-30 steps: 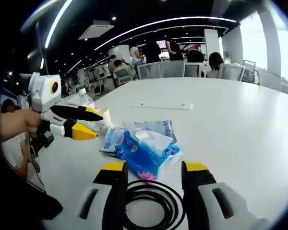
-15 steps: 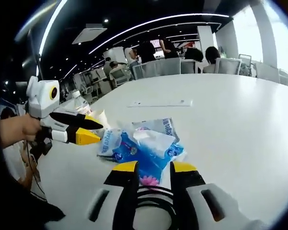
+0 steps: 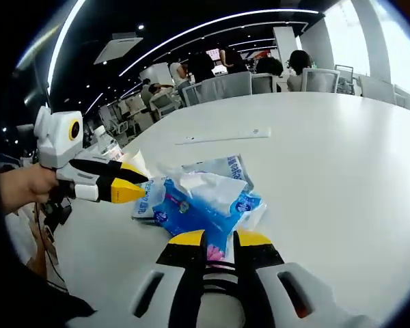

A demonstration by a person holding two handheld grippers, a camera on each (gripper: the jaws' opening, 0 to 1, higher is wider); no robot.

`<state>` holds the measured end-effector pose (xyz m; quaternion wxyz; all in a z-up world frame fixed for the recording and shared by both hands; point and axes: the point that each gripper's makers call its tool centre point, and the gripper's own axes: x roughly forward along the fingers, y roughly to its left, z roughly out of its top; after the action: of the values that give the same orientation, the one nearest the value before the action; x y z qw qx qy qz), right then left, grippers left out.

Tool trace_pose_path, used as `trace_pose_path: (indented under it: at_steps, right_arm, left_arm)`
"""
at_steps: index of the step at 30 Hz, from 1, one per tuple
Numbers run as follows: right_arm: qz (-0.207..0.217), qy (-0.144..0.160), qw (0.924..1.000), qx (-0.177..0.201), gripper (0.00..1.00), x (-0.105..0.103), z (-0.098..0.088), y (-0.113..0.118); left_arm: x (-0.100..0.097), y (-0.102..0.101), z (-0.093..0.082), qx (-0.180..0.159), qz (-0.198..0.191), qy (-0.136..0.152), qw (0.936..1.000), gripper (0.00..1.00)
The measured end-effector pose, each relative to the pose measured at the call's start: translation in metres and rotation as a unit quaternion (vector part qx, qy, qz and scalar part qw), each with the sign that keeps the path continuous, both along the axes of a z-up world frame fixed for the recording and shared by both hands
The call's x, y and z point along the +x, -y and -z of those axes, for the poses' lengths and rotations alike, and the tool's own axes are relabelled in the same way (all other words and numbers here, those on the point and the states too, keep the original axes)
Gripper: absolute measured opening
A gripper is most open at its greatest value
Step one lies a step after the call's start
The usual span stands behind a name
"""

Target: Arrange the tabletop items into an orderly group along one side of the table until the central work area is clear of visible clutter.

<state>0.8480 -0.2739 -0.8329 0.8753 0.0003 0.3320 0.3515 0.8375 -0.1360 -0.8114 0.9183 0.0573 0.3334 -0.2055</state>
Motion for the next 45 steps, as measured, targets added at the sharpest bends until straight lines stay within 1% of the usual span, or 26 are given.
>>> trace_pose_path:
  at_steps: [4,5,6,10,11,12,14,19,22,23,24,27,30,38,41,44,45]
  right_arm:
    - [0.002,-0.005,1.0,-0.005,0.03,0.001,0.003,0.001]
    - [0.007,-0.006,0.9999,-0.004,0.01,0.002,0.004,0.003]
    - [0.007,-0.005,0.9999,-0.006,0.01,0.003,0.007,0.004]
    - [0.008,-0.008,0.9999,-0.005,0.0,0.002,0.009,0.003]
    - [0.008,-0.009,0.9999,-0.004,0.0,0.003,0.009,0.002]
    - [0.008,-0.01,0.9999,-0.005,0.0,0.002,0.01,0.003]
    - [0.009,-0.011,0.9999,-0.001,0.0,0.002,0.008,0.003]
    - [0.013,-0.014,0.9998,0.005,0.0,0.001,0.006,0.003]
    - [0.012,-0.009,0.9999,0.007,0.0,0.0,0.001,0.006]
    - [0.012,-0.007,0.9999,0.007,0.0,0.0,0.0,0.007]
    - [0.012,-0.006,0.9999,0.008,0.0,0.0,-0.001,0.007]
    - [0.014,-0.001,0.9999,0.009,0.0,0.002,-0.006,0.009]
    - [0.015,0.007,0.9998,0.008,0.0,0.004,-0.01,0.01]
    - [0.023,0.029,0.9992,0.019,0.0,0.008,-0.03,0.016]
    - [0.029,0.035,0.9987,0.025,0.0,0.012,-0.035,0.018]
    - [0.034,0.042,0.9981,0.031,0.0,0.013,-0.047,0.023]
    - [0.035,0.043,0.998,0.031,0.0,0.013,-0.049,0.024]
  left_arm:
    - [0.002,0.002,0.005,0.001,0.0,-0.007,1.0,0.14]
    - [0.003,0.001,0.008,0.005,0.0,-0.011,0.9999,0.13]
    - [0.003,0.001,0.012,0.007,0.001,-0.015,0.9999,0.12]
    - [0.005,0.0,0.019,0.006,-0.001,-0.023,0.9997,0.09]
    - [0.006,0.0,0.019,0.007,0.001,-0.025,0.9997,0.05]
    - [0.006,0.0,0.021,0.011,-0.001,-0.027,0.9996,0.03]
    - [0.005,0.001,0.025,0.01,0.0,-0.031,0.9995,0.03]
    - [0.003,0.001,0.025,0.008,0.001,-0.031,0.9995,0.01]
    - [0.001,0.003,0.025,0.014,0.016,-0.027,0.9994,0.0]
    - [0.0,0.004,0.024,0.026,0.026,-0.02,0.9991,0.0]
    - [-0.001,0.006,0.024,0.028,0.03,-0.019,0.999,0.0]
    - [-0.002,0.008,0.023,0.024,0.031,-0.02,0.9991,0.0]
    - [-0.003,0.008,0.02,0.017,0.025,-0.018,0.9994,0.0]
    - [-0.004,0.011,-0.005,0.003,0.016,0.001,0.9999,0.0]
    - [-0.004,0.012,-0.01,0.002,0.014,0.011,0.9998,0.0]
    - [-0.006,0.018,-0.018,0.0,0.013,0.02,0.9997,0.0]
    - [-0.006,0.019,-0.02,-0.001,0.013,0.021,0.9997,0.0]
